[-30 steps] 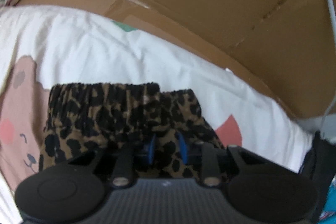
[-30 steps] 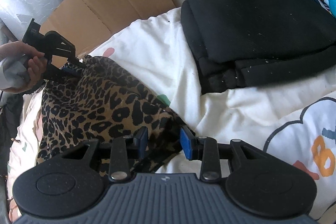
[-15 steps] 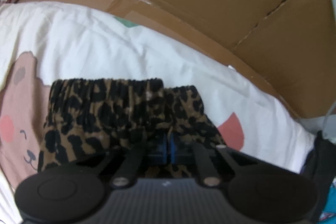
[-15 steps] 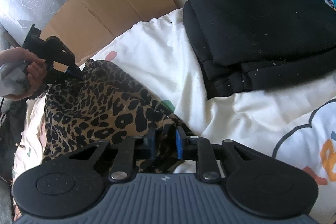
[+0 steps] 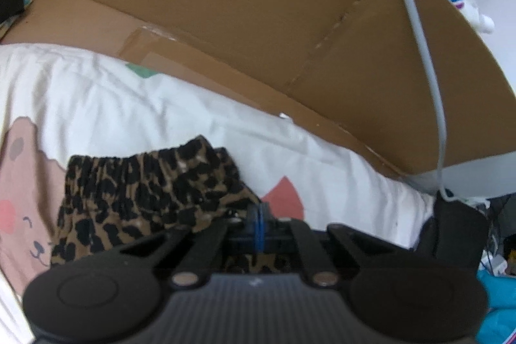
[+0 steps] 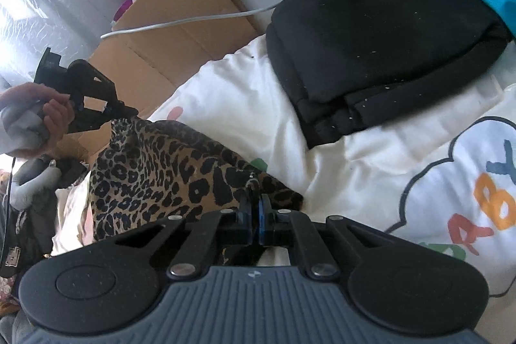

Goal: Fold clothes

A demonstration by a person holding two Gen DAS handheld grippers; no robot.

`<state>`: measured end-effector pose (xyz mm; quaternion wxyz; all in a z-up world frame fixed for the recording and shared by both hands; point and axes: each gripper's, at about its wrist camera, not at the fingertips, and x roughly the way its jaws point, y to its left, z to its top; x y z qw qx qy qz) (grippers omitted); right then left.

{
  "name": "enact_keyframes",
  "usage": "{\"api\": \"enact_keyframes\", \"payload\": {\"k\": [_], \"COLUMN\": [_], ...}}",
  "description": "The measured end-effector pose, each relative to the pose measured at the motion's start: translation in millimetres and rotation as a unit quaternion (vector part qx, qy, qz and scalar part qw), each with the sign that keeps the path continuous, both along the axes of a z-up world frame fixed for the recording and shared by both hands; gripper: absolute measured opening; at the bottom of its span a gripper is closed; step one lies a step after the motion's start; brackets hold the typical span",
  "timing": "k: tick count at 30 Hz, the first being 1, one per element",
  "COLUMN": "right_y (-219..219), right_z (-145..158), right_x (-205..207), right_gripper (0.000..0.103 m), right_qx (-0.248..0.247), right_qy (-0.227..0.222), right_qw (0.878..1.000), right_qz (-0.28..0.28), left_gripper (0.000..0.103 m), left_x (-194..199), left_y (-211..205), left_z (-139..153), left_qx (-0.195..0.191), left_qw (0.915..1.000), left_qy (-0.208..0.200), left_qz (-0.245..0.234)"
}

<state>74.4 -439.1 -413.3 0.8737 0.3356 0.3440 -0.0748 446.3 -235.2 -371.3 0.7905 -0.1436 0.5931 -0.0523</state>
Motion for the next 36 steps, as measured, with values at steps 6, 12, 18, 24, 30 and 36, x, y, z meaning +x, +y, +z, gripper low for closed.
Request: {"api": "enact_keyframes", "payload": {"k": [6, 12, 18, 24, 30, 36], "right_y": [-4.8, -8.6, -5.9, -5.9, -11.9, -11.1], "right_z": [-7.2, -11.8, -12.0, -1.3, 0.1, 14.7], "right_x": [0.5, 3.2, 4.0, 0.5, -1.9, -5.4], "right_gripper": [0.001, 0.001, 0.003, 0.015, 0.018, 0.018], "right_qx": [0.0, -0.009, -0.017, -0.025, -0.031, -0.05], "right_qy": [0.015, 0.025, 0.035, 0.023, 0.023, -0.009], "right_qw": [1.0, 1.0, 0.999, 0.999, 0.999, 0.999], "right_qz": [-0.005, -0.006, -0.002, -0.004, -0.022, -0.018], "left_gripper": [0.0, 0.001, 0.026, 0.037, 0.036, 0.022], "left_x": [2.9, 8.7, 3.3, -13.7, -40.5, -57.7], "left_y": [-12.2, -17.4, -20.3, -26.1, -36.0, -33.5], "left_z": [-17.5, -40.0, -28.2, 14.6, 0.5, -30.6], "left_qx": [-0.008, -0.02, -0.036, -0.04, -0.009, 0.007], "left_qw": [1.0, 0.9997, 0.9987, 0.996, 0.9919, 0.9901], "left_qy": [0.002, 0.006, 0.011, -0.005, 0.03, 0.063], "left_qz": [-0.003, -0.015, -0.035, -0.08, -0.123, -0.126]}}
